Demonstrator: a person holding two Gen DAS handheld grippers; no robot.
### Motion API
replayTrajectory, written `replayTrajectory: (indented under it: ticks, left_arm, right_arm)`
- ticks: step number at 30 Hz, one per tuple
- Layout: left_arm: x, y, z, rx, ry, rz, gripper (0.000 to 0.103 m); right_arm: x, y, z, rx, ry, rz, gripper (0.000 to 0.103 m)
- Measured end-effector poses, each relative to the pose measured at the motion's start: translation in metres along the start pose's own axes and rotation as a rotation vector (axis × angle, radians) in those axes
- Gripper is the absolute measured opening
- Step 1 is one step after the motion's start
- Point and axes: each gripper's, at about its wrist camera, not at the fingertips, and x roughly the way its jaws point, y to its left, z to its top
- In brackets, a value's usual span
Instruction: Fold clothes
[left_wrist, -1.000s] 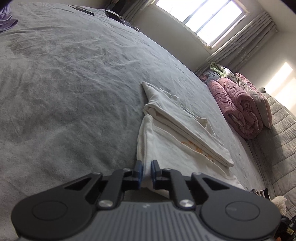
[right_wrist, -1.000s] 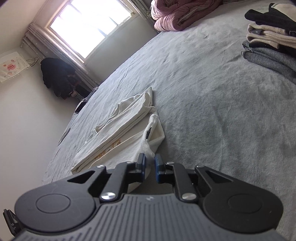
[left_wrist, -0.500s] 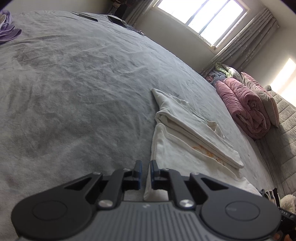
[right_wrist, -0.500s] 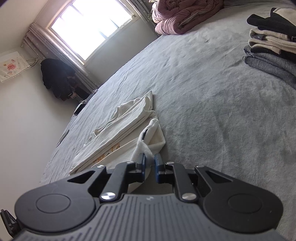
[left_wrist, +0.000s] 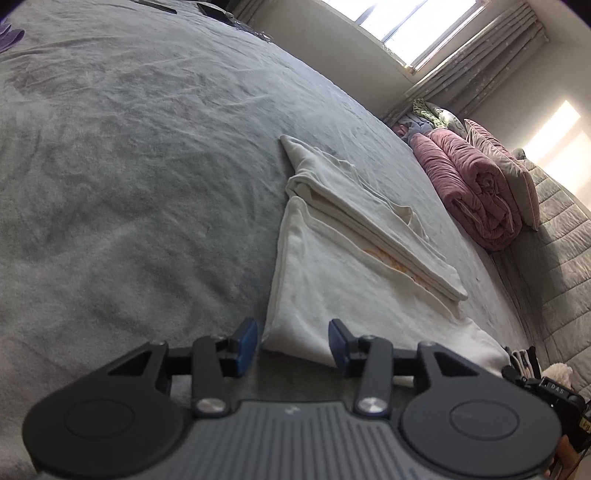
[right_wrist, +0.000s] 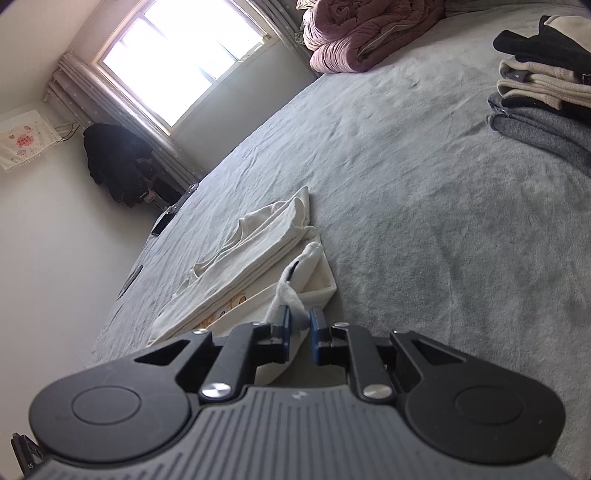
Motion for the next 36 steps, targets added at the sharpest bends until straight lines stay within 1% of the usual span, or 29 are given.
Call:
replayTrajectory:
  ticks: [4, 8, 10, 20, 24, 27, 32, 36]
  left_arm:
    - [-0.001, 0.002, -0.001, -0.039, 0.024, -0.038, 0.054]
    - [0.002, 0.008, -0.001, -0.117, 0.043, -0.07, 0.057]
    - [0.003, 0.009, -0.001, -0.139, 0.044, -0.079, 0.06]
    - [0.004, 0.009, -0.001, -0.149, 0.042, -0.077, 0.059]
    - [0.004, 0.01, 0.0, -0.158, 0.043, -0.08, 0.06]
    - [0.004, 0.012, -0.001, -0.187, 0.048, -0.091, 0.061]
    - [0.006, 0.017, -0.002, -0.275, 0.07, -0.135, 0.068]
    - [0.009, 0.012, -0.004, -0.299, 0.065, -0.115, 0.07]
  right_arm:
    - [-0.001, 0.003, 0.003, 0.006, -0.02, 0.018, 0.014]
    - [0.0, 0.008, 0.009, 0.008, -0.041, 0.039, 0.014]
    - [0.002, 0.01, 0.011, 0.007, -0.046, 0.041, 0.013]
    - [0.003, 0.009, 0.016, 0.036, -0.053, 0.041, 0.013]
    - [0.004, 0.013, 0.017, 0.025, -0.052, 0.039, 0.013]
    - [0.006, 0.015, 0.019, 0.02, -0.053, 0.042, 0.013]
    - [0.007, 0.015, 0.022, 0.023, -0.054, 0.046, 0.013]
    - [0.008, 0.016, 0.022, 0.025, -0.052, 0.048, 0.013]
